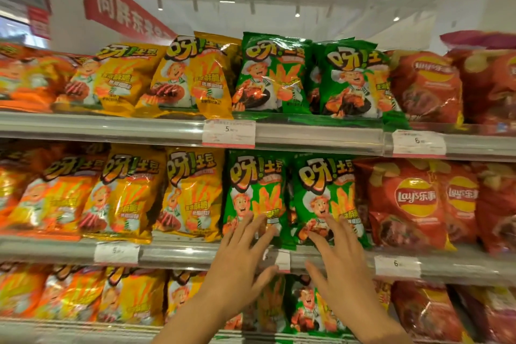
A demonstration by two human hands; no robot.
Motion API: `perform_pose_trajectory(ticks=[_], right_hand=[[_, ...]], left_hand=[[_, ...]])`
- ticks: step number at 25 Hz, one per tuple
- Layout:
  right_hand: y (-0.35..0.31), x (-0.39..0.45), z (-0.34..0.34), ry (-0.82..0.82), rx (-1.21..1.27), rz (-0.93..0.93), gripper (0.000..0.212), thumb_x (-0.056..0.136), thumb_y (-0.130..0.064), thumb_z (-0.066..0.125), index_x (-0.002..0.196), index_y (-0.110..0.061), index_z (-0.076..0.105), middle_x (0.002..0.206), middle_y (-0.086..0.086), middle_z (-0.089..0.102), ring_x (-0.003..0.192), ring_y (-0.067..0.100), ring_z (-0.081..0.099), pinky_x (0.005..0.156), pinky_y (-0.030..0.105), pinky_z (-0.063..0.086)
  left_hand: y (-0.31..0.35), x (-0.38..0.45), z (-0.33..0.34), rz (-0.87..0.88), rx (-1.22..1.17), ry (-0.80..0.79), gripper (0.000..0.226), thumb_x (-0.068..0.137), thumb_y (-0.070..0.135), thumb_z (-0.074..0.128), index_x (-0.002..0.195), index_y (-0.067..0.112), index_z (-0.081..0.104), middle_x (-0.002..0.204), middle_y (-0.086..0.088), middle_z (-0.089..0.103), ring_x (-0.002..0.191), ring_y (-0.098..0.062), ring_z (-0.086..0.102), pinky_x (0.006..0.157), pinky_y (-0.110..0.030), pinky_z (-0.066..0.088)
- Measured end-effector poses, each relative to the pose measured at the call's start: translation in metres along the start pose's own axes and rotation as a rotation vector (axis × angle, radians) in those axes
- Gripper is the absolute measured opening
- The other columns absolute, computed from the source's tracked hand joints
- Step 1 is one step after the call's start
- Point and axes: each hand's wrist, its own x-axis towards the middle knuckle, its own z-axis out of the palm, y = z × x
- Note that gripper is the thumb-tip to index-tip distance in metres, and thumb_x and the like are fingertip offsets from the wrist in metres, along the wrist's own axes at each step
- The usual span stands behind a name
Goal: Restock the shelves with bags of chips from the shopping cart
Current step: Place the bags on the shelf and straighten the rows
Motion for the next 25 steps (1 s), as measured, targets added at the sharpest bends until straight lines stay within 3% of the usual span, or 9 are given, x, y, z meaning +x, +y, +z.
perform_pose_trajectory(ticks=[3,5,9,14,16,18,19,23,25], right_hand=[[-0.019,0.002,-0.004,0.035,0.098,-0.016,0.046,0.099,-0.046,0.05,0.144,-0.037,0.043,0.164,-0.004,0.016,0.154,0.019,-0.001,0.125,0.044,0.016],[-0.043,0.004,-0.001,0.022,0.165,-0.06,0.044,0.1,-0.046,0.05,0.143,-0.038,0.045,0.161,-0.009,0.021,0.153,0.014,0.001,0.124,0.041,0.016],[-0.108,0.011,0.017,-0.067,0.275,-0.247,0.044,0.101,-0.047,0.047,0.144,-0.041,0.041,0.156,-0.019,0.02,0.147,-0.001,-0.001,0.123,0.032,0.014],[-0.174,0.031,0.031,-0.144,0.294,-0.341,0.059,0.101,-0.048,0.046,0.152,-0.052,0.016,0.158,-0.027,0.006,0.151,-0.001,0.0,0.122,0.028,0.017],[-0.2,0.057,0.028,-0.006,0.291,-0.364,0.06,0.099,-0.043,0.053,0.153,-0.044,0.026,0.161,-0.017,0.016,0.151,0.007,0.011,0.122,0.033,0.023],[-0.226,0.096,0.02,0.182,0.217,-0.346,0.06,0.096,-0.04,0.06,0.151,-0.03,0.04,0.156,0.002,0.034,0.146,0.025,0.029,0.117,0.041,0.032],[-0.235,0.117,0.014,0.198,0.124,-0.282,0.061,0.095,-0.044,0.06,0.15,-0.025,0.042,0.151,0.011,0.041,0.141,0.033,0.036,0.114,0.046,0.036],[-0.268,0.168,-0.01,-0.142,-0.23,0.102,0.073,0.093,-0.065,0.048,0.153,-0.025,0.037,0.149,0.017,0.048,0.136,0.036,0.045,0.108,0.045,0.043],[-0.288,0.164,-0.005,-0.045,-0.32,0.137,0.065,0.094,-0.058,0.053,0.146,-0.02,0.048,0.138,0.018,0.058,0.127,0.037,0.052,0.104,0.047,0.045]], left_hand=[[-0.019,-0.018,-0.011,-0.057,-0.052,0.058,0.071,0.097,0.07,0.02,0.159,0.041,0.003,0.167,0.014,-0.007,0.153,-0.011,-0.018,0.124,-0.034,-0.003],[-0.04,-0.037,-0.017,-0.121,-0.047,0.079,0.07,0.097,0.071,0.019,0.159,0.042,0.003,0.166,0.015,-0.005,0.153,-0.012,-0.016,0.123,-0.032,-0.004],[-0.1,-0.076,-0.03,-0.281,0.018,0.057,0.072,0.099,0.068,0.024,0.16,0.037,0.003,0.168,0.009,-0.005,0.155,-0.018,-0.011,0.127,-0.044,0.007],[-0.171,-0.102,-0.043,-0.345,0.085,0.071,0.075,0.1,0.064,0.03,0.161,0.025,0.012,0.168,-0.002,0.009,0.155,-0.026,0.006,0.125,-0.044,0.012],[-0.198,-0.104,-0.043,-0.289,0.131,0.061,0.076,0.099,0.065,0.025,0.161,0.023,0.012,0.166,-0.001,0.013,0.153,-0.025,0.01,0.124,-0.043,0.014],[-0.219,-0.105,-0.042,-0.184,0.088,0.026,0.078,0.097,0.067,0.022,0.161,0.023,0.015,0.165,0.0,0.015,0.153,-0.024,0.009,0.124,-0.046,0.012],[-0.227,-0.104,-0.043,-0.12,0.025,0.007,0.078,0.097,0.067,0.023,0.161,0.023,0.016,0.165,-0.001,0.016,0.154,-0.023,0.008,0.124,-0.046,0.01],[-0.266,-0.109,-0.057,0.141,-0.259,0.025,0.071,0.098,0.062,0.04,0.157,0.026,0.029,0.161,0.0,0.026,0.152,-0.02,0.015,0.124,-0.04,0.018],[-0.288,-0.117,-0.066,0.196,-0.294,0.161,0.061,0.099,0.059,0.043,0.151,0.027,0.037,0.151,0.002,0.035,0.144,-0.02,0.028,0.119,-0.036,0.028]])
